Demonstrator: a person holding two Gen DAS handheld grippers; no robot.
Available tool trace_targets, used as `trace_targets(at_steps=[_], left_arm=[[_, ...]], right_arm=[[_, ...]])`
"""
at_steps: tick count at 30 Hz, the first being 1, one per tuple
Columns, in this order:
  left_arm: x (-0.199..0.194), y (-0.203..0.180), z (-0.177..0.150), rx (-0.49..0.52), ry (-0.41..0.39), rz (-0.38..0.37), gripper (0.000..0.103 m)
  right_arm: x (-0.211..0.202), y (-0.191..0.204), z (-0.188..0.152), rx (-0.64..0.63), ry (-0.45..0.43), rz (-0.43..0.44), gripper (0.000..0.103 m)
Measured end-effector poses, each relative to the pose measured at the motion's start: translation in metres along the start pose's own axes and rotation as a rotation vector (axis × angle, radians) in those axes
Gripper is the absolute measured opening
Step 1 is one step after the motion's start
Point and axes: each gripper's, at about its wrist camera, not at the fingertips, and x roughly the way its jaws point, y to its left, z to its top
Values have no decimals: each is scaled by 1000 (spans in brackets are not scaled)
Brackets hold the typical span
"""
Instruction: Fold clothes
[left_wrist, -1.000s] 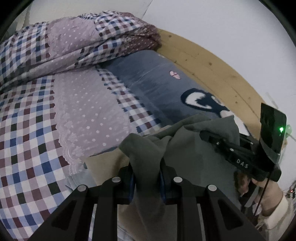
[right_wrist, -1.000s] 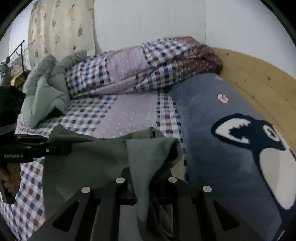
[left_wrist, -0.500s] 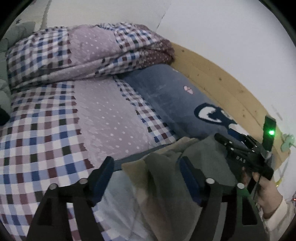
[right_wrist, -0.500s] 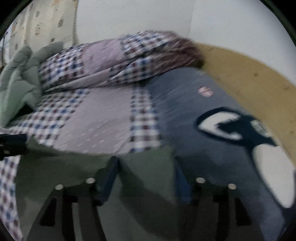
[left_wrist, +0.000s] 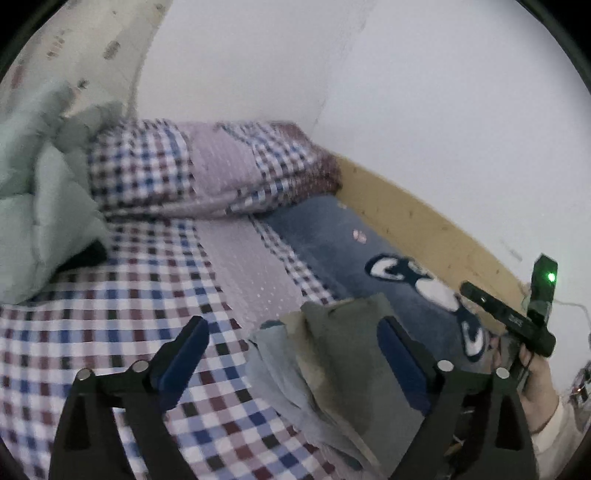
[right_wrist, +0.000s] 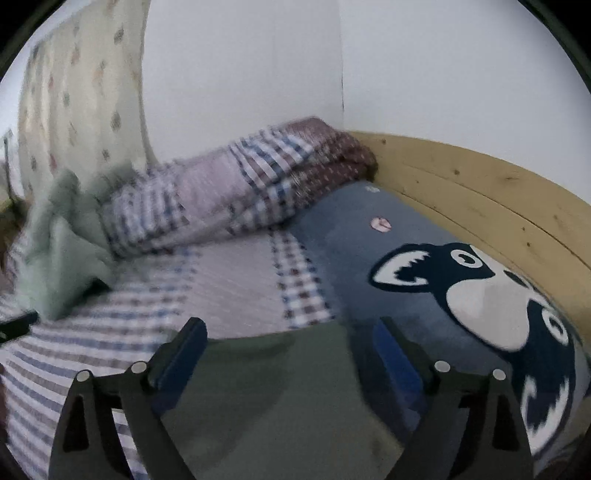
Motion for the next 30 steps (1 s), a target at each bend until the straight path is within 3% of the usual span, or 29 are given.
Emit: trace_targets(at_steps=[8,13,18,24,30], left_arm=[[-158,-4,0,-1,-164,9,102],[-226,-22,-18,92,-225,144,102],[-279,-22,-38,103,-252,190,102],[-314,-4,-68,102,-265,265,102],[-301,34,-103,68,-218,371,102]], right_arm=[[-136,69,2,30,-114,144,102],[-224,107,-2,17,-189,217,103],[-282,155,-21,-20,-204,273,103],[-298,214,-52,-24,-170,341,103],[-272,262,-85,-66,-124,346,103]])
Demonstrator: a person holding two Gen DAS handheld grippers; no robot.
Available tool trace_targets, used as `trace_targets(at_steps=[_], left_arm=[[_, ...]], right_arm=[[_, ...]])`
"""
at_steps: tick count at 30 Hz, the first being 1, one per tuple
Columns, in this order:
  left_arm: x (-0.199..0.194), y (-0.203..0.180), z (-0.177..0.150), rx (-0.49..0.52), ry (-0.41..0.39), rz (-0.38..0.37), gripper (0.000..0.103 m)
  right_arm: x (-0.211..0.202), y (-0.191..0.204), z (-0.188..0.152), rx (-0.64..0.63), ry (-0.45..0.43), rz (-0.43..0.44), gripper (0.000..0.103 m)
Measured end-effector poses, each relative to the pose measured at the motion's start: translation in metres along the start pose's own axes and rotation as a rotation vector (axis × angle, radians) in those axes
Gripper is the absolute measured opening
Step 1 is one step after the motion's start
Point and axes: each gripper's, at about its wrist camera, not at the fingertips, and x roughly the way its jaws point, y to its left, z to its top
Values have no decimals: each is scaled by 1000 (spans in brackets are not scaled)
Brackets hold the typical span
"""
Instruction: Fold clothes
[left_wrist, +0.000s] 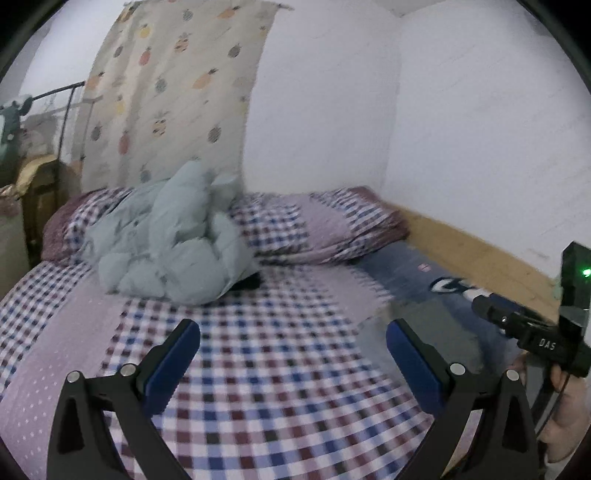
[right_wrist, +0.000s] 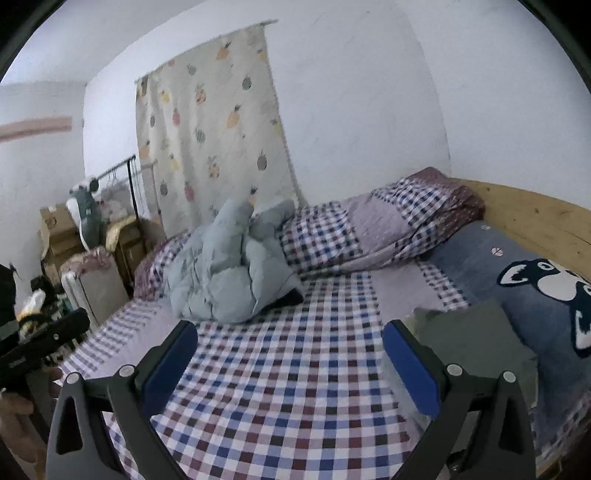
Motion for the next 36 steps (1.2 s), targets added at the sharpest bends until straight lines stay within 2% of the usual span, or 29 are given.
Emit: trace_targets(at_steps=[5,9,15,24,27,36], left_arm=[[36,27,-39,-40,32,49,102],[75,39,-70,-37,87,118,102],[130,51,-103,-35,166,163,102],[189,66,-150,-44,254,174,102],[205,69,-168,-47,299,153,102],[230,61,-180,-27,334,143,102]], right_arm=[[42,14,-32,-30,51,-32,103],[83,9,-61,-12,127,-35,103],[141,-4,-102,18,206,-84,103],[212,-28,-159,35,316,-116,103],[227,-35,-177,49,339,-116,103],[253,-39,-215,17,424,-107,103]])
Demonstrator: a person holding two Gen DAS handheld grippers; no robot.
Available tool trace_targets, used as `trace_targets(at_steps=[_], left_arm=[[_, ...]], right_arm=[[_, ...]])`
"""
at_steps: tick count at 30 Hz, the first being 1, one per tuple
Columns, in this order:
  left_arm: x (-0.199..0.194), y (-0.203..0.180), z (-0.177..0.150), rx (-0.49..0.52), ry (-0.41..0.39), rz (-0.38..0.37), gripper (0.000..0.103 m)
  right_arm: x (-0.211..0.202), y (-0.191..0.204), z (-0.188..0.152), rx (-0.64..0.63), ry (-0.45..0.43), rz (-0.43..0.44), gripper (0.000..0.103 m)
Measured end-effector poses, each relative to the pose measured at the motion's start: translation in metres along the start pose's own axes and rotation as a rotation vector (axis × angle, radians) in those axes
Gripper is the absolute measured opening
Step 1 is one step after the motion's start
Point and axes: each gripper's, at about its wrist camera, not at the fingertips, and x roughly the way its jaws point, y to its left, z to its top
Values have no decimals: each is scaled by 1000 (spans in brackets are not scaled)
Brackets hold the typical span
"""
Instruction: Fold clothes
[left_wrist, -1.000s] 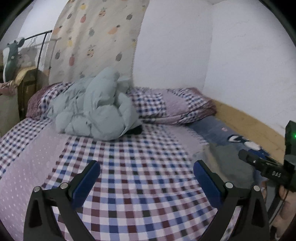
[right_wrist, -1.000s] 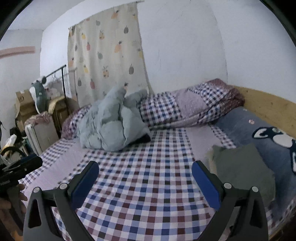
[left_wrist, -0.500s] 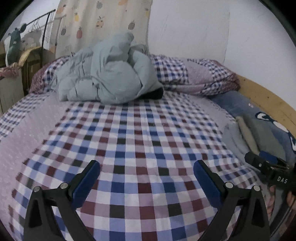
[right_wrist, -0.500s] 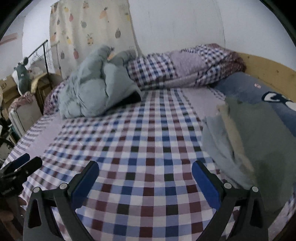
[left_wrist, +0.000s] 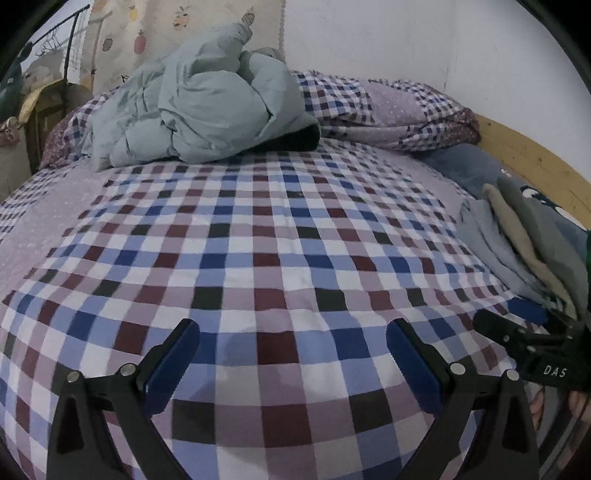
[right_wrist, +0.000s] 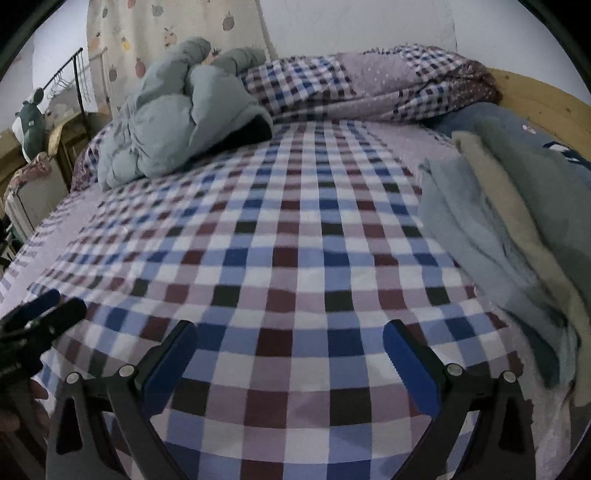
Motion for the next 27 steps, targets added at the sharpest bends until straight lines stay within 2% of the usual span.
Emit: trace_targets(at_steps=[7,11,27], left_arm=[[14,0,-10,0,57,5,102],[18,-6,-15,29,56,37,102],[27,-9,-17,58,72,67,103]], right_arm=[[14,8,-5,-25,27,11,103],[19,13,-9,-39,41,17,103],[37,22,-16,-67,88,-5,103]])
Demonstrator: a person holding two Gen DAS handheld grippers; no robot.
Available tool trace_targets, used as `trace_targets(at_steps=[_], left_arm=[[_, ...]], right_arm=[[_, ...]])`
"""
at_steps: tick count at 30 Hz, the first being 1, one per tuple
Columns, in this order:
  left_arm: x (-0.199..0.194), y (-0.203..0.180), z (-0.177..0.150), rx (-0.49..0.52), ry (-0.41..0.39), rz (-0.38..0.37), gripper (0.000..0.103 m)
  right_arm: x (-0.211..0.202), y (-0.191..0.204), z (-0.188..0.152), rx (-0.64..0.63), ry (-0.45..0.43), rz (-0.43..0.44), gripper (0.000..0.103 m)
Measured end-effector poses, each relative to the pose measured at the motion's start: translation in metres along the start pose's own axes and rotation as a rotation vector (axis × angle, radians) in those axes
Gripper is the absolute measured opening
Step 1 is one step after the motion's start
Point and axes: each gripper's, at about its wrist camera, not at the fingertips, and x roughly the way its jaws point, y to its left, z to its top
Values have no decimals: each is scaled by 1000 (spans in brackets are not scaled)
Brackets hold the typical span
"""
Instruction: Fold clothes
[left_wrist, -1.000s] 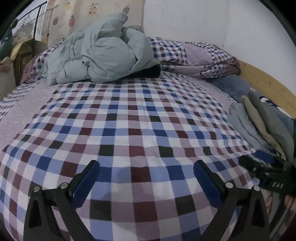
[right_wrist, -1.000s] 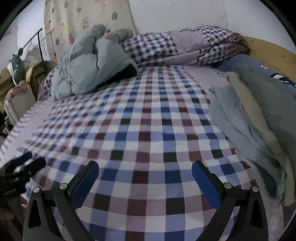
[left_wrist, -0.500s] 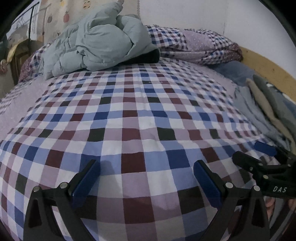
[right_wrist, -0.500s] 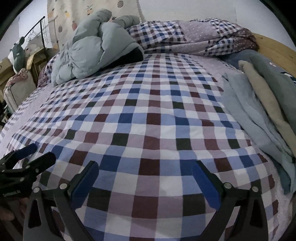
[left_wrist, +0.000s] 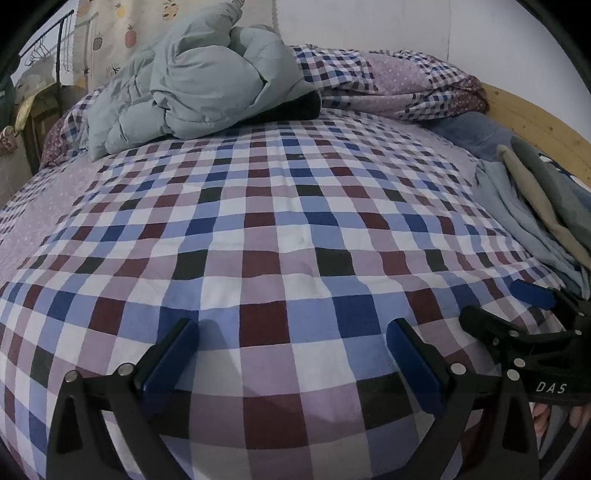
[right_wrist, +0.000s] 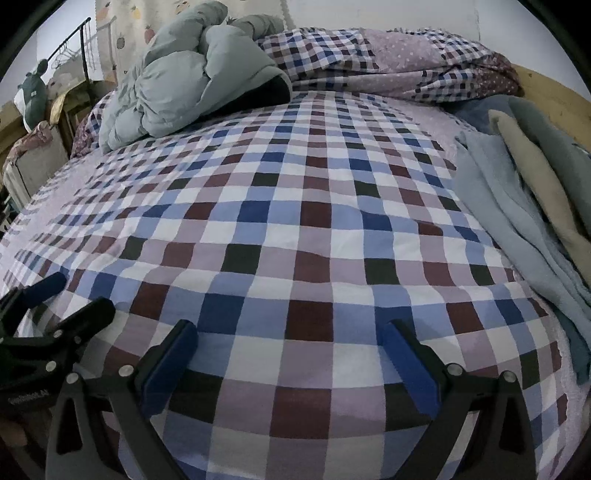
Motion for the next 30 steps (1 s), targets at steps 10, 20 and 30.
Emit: trace_targets(at_steps=[10,20,30], left_arm=[[0,1,1,-1,-1,-3,103],[0,0,-1,-3,-4,-2,103],[-1,0,-1,-4,-7,-3,103]], right_arm=[[1,0,0,-2,-5,2,103],[0,-2,-1,3,-10,7,103],[0,-1,-1,2,-12,6,103]])
